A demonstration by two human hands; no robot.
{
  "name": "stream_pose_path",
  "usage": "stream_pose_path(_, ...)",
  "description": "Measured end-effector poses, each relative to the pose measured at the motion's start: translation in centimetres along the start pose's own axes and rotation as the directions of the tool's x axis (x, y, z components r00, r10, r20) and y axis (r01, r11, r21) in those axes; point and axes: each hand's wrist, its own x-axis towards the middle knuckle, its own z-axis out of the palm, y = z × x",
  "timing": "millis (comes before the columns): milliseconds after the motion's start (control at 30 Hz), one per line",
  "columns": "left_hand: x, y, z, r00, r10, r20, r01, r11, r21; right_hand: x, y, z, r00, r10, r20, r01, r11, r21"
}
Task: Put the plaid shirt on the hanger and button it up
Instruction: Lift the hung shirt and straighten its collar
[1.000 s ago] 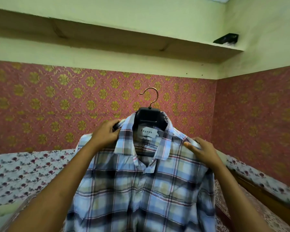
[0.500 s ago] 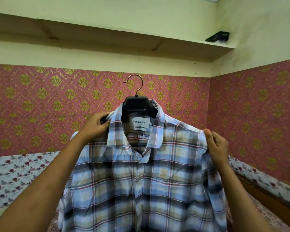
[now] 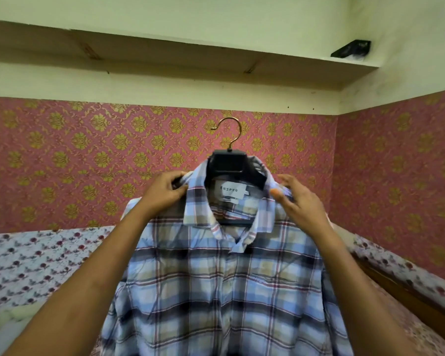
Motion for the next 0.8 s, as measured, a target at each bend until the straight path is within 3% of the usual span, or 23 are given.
stream_pose_path(167, -0.9, -0.3, 0.1, 0.999, -0.006, 0.045, 0.005, 1.0, 0.008, 0.0, -0.9, 2.4, 0.996, 0.066, -0.055, -0.078, 0.96, -0.267)
stream_pose_path(300, -2.2, -0.9, -0.4, 1.0, 0.012, 0.025, -0.011, 1.0, -0.018, -0.2, -0.7, 3.5, 0.99, 0.088, -0.113, -0.112, 0.967, -0.229)
stream_pose_path(433, -4.0, -4.2, -2.5, 0.987, -0.11, 0.114, 0.107, 0.994, 0.028, -0.4, 0.8, 3.3, 0.982, 0.12, -0.148, -0.157, 0.95, -0.27)
stream_pose_path(567, -6.2, -7.1, -3.6, 0.934, -0.313, 0.174, 0.327, 0.943, -0.06, -0.7, 1.5, 3.4, 0.982, 0.136, -0.131, -0.169, 0.943, -0.288)
stream_pose_path(800, -6.4, -8.2, -4.0, 0.81, -0.431, 0.397, 0.464, 0.886, 0.016, -0.7, 1.9, 3.7, 0.987, 0.146, -0.074, -0.162, 0.932, -0.324)
